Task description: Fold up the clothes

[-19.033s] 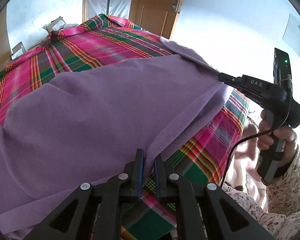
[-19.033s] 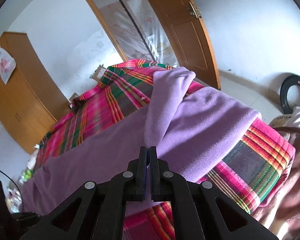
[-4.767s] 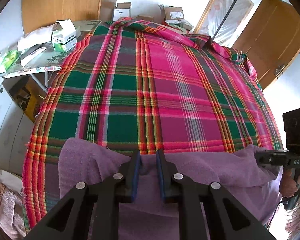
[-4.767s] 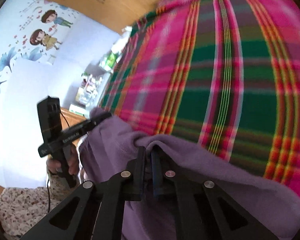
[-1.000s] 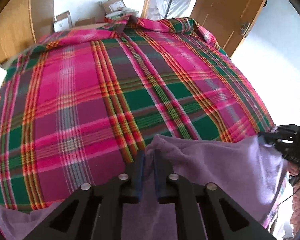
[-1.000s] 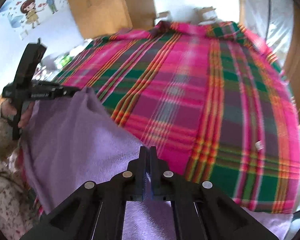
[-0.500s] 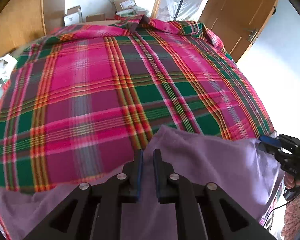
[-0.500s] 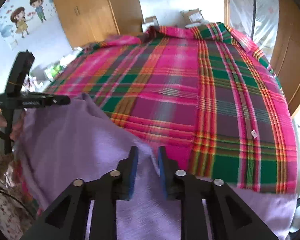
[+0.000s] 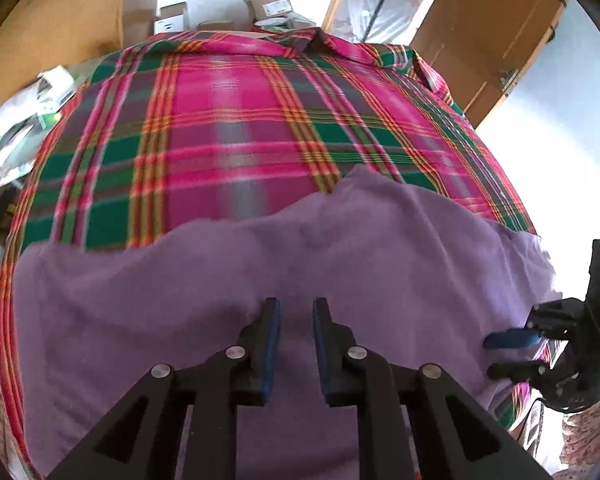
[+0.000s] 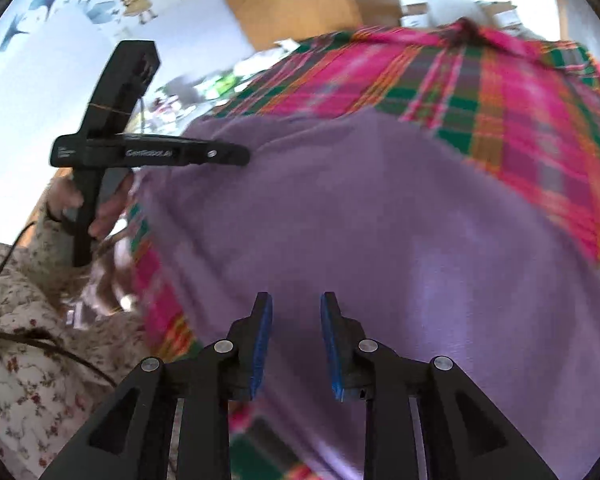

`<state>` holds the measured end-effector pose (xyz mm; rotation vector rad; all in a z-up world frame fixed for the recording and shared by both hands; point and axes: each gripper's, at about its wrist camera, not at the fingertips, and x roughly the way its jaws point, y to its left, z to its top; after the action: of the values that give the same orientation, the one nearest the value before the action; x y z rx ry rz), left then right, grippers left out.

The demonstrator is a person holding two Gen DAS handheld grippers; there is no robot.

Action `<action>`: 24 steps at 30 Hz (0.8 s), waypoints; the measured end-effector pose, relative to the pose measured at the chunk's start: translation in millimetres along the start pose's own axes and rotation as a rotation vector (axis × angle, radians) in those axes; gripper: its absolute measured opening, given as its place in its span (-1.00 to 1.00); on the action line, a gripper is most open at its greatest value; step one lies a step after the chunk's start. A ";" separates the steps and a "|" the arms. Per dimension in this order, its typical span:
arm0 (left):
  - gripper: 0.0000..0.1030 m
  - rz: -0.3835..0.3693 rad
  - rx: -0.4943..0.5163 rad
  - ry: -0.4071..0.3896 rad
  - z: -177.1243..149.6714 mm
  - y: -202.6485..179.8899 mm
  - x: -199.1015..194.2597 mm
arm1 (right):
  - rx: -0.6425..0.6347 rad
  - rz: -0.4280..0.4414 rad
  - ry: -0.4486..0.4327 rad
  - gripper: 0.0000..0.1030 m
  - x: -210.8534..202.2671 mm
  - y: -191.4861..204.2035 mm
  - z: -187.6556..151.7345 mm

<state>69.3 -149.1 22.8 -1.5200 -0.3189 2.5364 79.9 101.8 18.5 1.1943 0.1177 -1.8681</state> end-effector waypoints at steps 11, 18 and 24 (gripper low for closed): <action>-0.67 -0.002 -0.051 -0.010 -38.3 21.1 -17.7 | -0.016 0.009 0.045 -0.50 12.1 28.5 -13.8; -0.67 -0.006 -0.092 -0.022 -63.8 33.8 -32.0 | -0.032 -0.025 0.039 -0.46 11.0 47.2 -27.7; -0.67 -0.049 -0.134 -0.034 -86.2 47.1 -44.7 | -0.058 -0.026 -0.006 -0.45 6.0 60.1 -19.4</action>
<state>164.8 -197.4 8.6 -1.4949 -0.5336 2.5510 135.4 71.7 25.0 1.1528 0.1835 -1.8778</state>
